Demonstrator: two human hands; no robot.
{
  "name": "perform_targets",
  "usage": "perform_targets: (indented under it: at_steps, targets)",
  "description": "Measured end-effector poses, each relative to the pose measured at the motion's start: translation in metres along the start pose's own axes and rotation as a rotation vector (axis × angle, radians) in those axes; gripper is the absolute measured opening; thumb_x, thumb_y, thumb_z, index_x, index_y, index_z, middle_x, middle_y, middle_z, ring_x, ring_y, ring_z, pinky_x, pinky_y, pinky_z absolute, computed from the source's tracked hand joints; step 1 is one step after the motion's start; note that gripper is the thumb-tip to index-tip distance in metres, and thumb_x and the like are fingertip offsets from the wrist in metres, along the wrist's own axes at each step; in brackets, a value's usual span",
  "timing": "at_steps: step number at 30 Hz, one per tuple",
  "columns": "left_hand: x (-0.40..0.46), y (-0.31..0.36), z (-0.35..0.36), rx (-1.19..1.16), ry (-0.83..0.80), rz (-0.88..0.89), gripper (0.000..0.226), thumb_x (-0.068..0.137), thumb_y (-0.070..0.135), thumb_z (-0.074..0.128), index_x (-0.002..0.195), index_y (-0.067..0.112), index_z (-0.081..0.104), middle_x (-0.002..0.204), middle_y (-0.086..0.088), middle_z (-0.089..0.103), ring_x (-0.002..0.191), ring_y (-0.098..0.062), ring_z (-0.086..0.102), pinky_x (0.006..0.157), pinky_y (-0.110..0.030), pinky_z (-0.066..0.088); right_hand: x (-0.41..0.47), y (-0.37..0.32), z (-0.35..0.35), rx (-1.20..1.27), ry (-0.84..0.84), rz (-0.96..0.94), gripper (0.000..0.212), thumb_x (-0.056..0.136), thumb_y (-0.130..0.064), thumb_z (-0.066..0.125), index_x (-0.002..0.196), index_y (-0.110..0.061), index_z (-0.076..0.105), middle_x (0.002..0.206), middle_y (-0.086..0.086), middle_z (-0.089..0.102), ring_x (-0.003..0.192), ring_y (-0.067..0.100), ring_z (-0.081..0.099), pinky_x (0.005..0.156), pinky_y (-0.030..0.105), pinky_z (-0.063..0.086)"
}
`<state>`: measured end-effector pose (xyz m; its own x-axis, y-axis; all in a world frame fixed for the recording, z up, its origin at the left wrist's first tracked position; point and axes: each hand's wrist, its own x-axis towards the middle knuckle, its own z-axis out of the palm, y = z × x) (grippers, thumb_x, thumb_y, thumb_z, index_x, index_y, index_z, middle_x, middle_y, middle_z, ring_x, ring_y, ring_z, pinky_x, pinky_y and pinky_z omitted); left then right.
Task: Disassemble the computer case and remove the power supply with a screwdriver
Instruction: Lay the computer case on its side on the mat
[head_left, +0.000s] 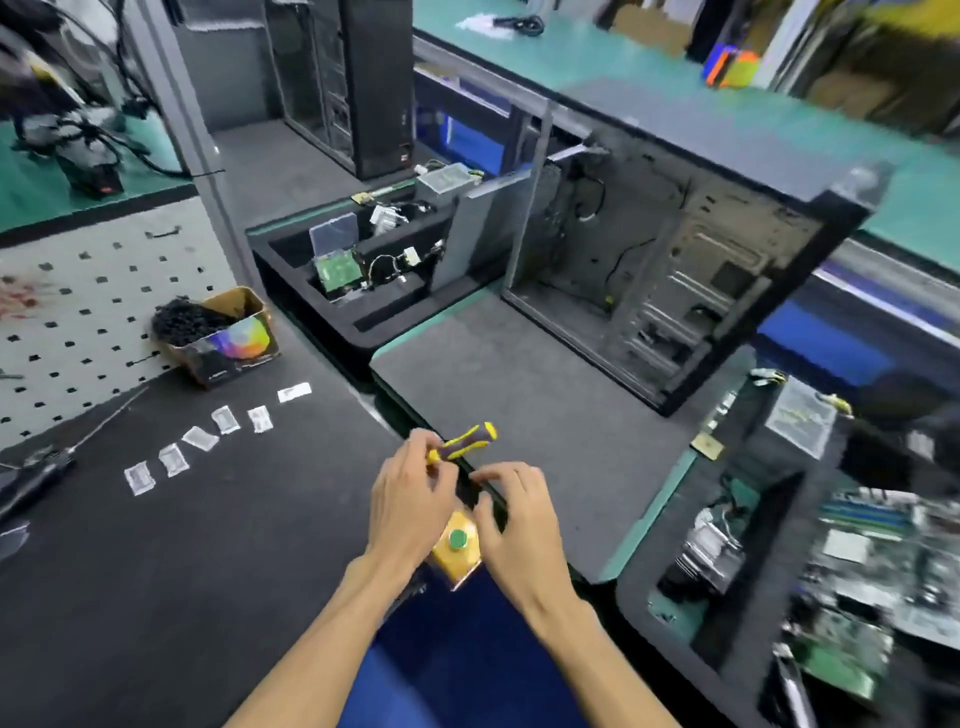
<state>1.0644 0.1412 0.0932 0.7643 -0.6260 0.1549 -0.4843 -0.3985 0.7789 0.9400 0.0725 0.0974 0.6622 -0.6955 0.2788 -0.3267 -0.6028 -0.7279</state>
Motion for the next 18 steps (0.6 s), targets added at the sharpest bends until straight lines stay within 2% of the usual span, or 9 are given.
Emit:
perform_targets:
  at_steps: [5, 7, 9, 11, 14, 16, 18]
  targets:
    - [-0.032, 0.117, 0.074, -0.116, -0.152, 0.262, 0.017, 0.089, 0.012, 0.057, 0.101, 0.023, 0.054, 0.082, 0.008, 0.059, 0.079, -0.024, 0.055, 0.068, -0.04, 0.045, -0.034, 0.039, -0.119, -0.022, 0.303, 0.137, 0.016, 0.094, -0.028, 0.048, 0.108, -0.03, 0.056, 0.103, -0.023, 0.054, 0.102, 0.006, 0.053, 0.087, 0.016, 0.042]
    - [-0.055, 0.163, 0.109, -0.175, -0.267, 0.367, 0.015, 0.091, 0.012, 0.057, 0.099, 0.023, 0.054, 0.077, 0.009, 0.058, 0.073, -0.022, 0.055, 0.065, -0.039, 0.046, -0.058, 0.056, -0.169, -0.019, 0.443, 0.228, 0.012, 0.094, -0.029, 0.049, 0.105, -0.033, 0.051, 0.101, -0.021, 0.053, 0.096, 0.008, 0.056, 0.085, 0.023, 0.046]
    - [-0.082, 0.207, 0.143, -0.217, -0.386, 0.451, 0.013, 0.092, 0.013, 0.057, 0.098, 0.024, 0.054, 0.072, 0.009, 0.056, 0.069, -0.022, 0.054, 0.062, -0.038, 0.044, -0.089, 0.072, -0.219, -0.025, 0.583, 0.318, 0.011, 0.094, -0.028, 0.051, 0.103, -0.034, 0.047, 0.097, -0.012, 0.056, 0.089, 0.013, 0.057, 0.08, 0.035, 0.05]
    - [-0.115, 0.247, 0.176, -0.229, -0.484, 0.542, 0.011, 0.091, 0.015, 0.058, 0.098, 0.023, 0.056, 0.067, 0.009, 0.053, 0.067, -0.024, 0.054, 0.06, -0.037, 0.041, -0.128, 0.083, -0.265, -0.054, 0.706, 0.407, 0.019, 0.094, -0.029, 0.052, 0.104, -0.041, 0.042, 0.095, -0.009, 0.058, 0.084, 0.012, 0.059, 0.075, 0.035, 0.05]
    - [-0.171, 0.295, 0.215, -0.277, -0.622, 0.682, 0.012, 0.089, 0.016, 0.061, 0.096, 0.025, 0.058, 0.061, 0.013, 0.047, 0.06, -0.01, 0.044, 0.058, -0.032, 0.033, -0.193, 0.092, -0.318, -0.098, 0.853, 0.523, 0.035, 0.093, -0.028, 0.054, 0.117, -0.047, 0.038, 0.096, -0.015, 0.06, 0.085, 0.009, 0.061, 0.073, 0.027, 0.05]
    - [-0.213, 0.325, 0.239, -0.312, -0.735, 0.771, 0.013, 0.088, 0.016, 0.064, 0.096, 0.025, 0.059, 0.063, 0.012, 0.047, 0.059, -0.009, 0.045, 0.058, -0.031, 0.035, -0.239, 0.096, -0.348, -0.135, 0.952, 0.595, 0.044, 0.093, -0.029, 0.054, 0.131, -0.043, 0.038, 0.094, -0.014, 0.062, 0.082, 0.01, 0.062, 0.074, 0.027, 0.051]
    - [-0.259, 0.351, 0.259, -0.334, -0.83, 0.865, 0.013, 0.087, 0.017, 0.064, 0.095, 0.026, 0.059, 0.066, 0.011, 0.051, 0.062, -0.011, 0.049, 0.059, -0.032, 0.04, -0.287, 0.101, -0.373, -0.176, 1.03, 0.657, 0.048, 0.094, -0.031, 0.054, 0.137, -0.043, 0.036, 0.101, -0.014, 0.065, 0.083, 0.009, 0.062, 0.076, 0.027, 0.052]
